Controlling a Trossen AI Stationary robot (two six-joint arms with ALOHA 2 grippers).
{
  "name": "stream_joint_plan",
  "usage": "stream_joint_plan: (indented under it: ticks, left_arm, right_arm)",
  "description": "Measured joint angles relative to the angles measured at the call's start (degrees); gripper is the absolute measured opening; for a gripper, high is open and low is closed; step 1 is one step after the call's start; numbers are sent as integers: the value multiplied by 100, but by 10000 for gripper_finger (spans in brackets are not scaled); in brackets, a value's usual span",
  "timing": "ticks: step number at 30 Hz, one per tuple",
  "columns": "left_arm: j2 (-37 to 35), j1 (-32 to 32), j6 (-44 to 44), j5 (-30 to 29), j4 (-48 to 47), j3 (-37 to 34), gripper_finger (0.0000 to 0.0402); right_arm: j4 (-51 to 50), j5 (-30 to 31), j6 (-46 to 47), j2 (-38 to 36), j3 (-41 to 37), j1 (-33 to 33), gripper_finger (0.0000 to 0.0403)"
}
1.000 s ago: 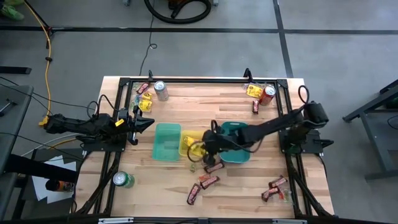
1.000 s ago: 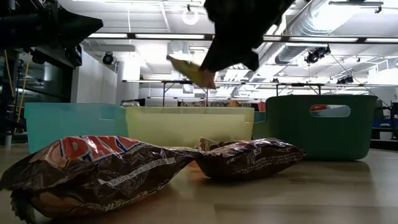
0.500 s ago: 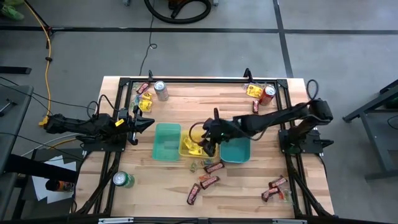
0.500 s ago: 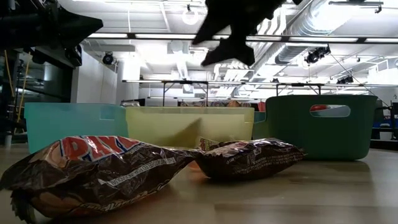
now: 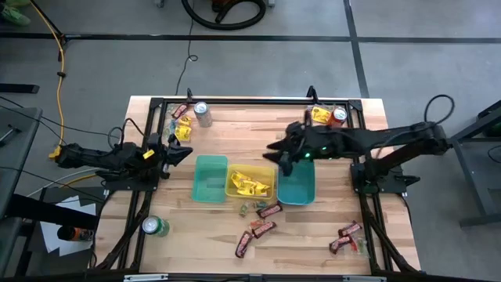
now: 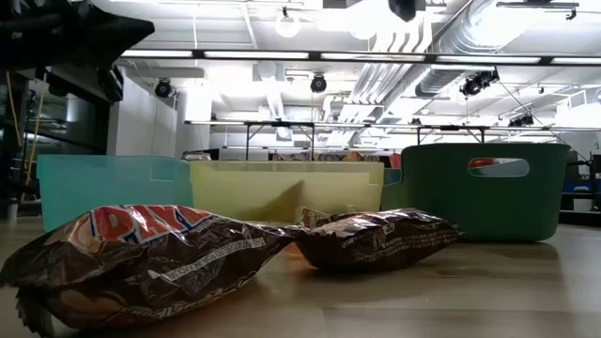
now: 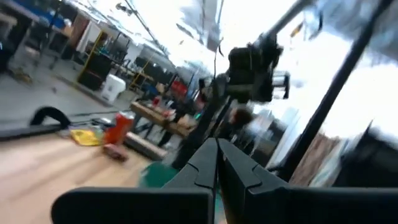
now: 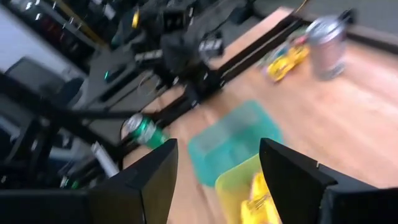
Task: Sort candy
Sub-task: Put the yellow candy into the yellow bin
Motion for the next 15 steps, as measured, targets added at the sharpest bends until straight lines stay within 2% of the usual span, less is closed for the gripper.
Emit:
stream_joint_plan:
  ticks: [4,7,10,15]
  left_arm:
    - [138,42,-588,-536,425,109,3]
    - [465,179,-618,-754,-58,637,21]
    - [1077,481,-634,-999,-1513,1504,56]
    - [2402,1524,-631,-1181,-4531,3208,125]
  right_arm:
    - [-384,605,-46,-274,0,-4,218]
    - [-581,1052,-135,-327,0,-8,218]
    - [-608,1286,-161,-316,0,-123,218]
    - [-714,1103,-175,-276,0,-603,217]
